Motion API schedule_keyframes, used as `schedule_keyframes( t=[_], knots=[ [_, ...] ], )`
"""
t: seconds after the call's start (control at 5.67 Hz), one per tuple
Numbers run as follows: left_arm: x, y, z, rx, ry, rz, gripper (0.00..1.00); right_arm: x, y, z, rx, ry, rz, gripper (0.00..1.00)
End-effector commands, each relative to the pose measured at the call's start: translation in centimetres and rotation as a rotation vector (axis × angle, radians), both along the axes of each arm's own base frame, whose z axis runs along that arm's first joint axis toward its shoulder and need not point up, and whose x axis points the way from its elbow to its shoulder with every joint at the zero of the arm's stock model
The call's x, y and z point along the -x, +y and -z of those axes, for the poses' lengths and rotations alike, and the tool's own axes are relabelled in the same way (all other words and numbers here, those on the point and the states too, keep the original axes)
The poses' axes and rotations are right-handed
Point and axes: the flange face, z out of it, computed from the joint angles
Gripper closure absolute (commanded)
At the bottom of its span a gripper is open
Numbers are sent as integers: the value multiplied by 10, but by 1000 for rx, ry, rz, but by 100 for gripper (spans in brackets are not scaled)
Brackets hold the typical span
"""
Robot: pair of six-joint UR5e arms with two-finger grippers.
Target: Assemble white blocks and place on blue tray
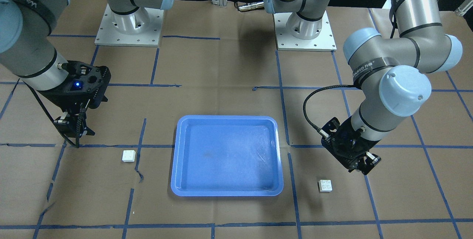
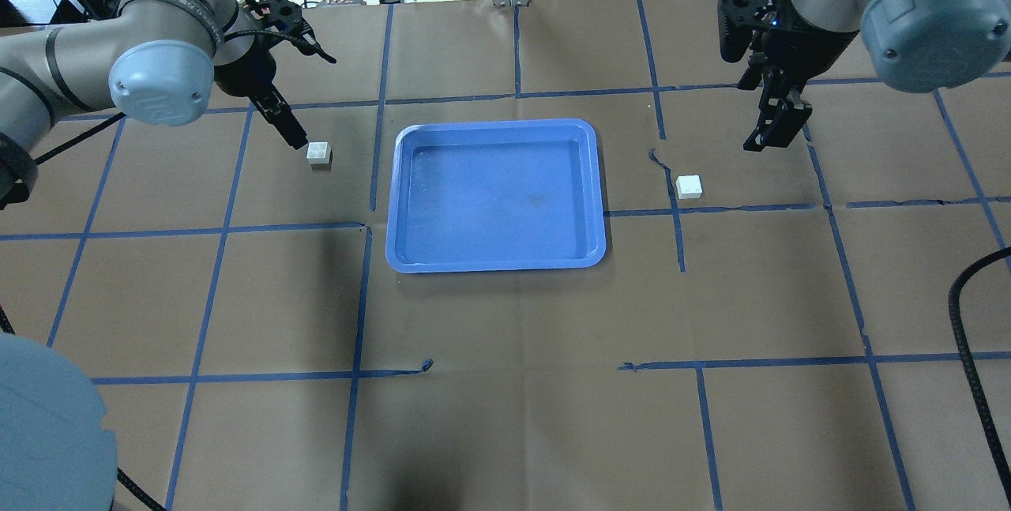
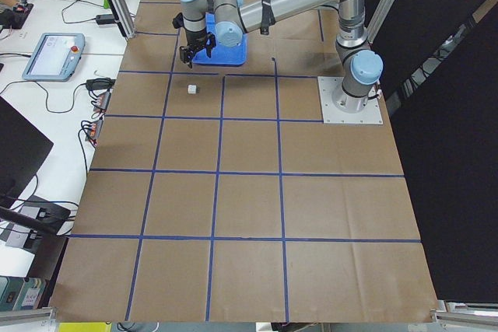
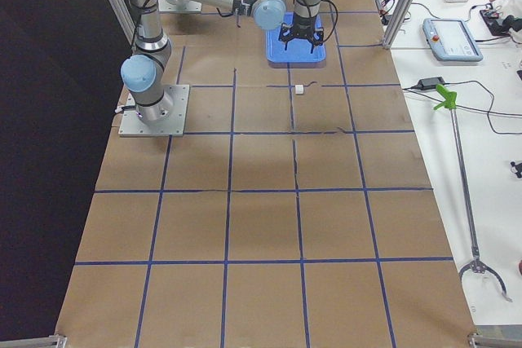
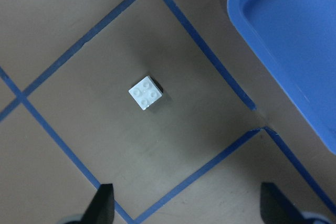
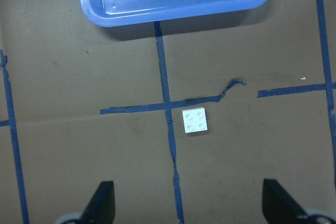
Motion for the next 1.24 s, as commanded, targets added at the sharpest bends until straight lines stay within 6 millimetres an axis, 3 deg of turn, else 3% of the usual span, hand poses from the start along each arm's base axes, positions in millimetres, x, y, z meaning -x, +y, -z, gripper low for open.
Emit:
schedule_keyframes(
  t=[0.0, 0.18, 0.35, 0.53, 0.71, 0.88, 1.06],
  knots=[
    [-3, -27, 68, 21, -24, 328, 6, 50, -30, 60, 23, -266, -63, 0],
    [-5, -31, 106, -19, -18, 435, 4, 70, -37, 102, 20, -406, -78, 0],
    [-5, -31, 121, -40, -9, 447, 4, 73, -28, 140, 17, -529, -83, 0],
    [-5, -30, 123, -49, -16, 481, 4, 71, -9, 179, 1, -587, -126, 0],
    [-7, -30, 127, -57, -17, 494, 5, 69, -4, 198, 41, -571, -147, 0],
    [-7, -30, 127, -57, -15, 493, 17, 68, 0, 217, 29, -574, -148, 0],
    [-7, -30, 126, -56, -19, 489, 65, 71, -1, 222, 21, -570, -142, 0]
  ],
)
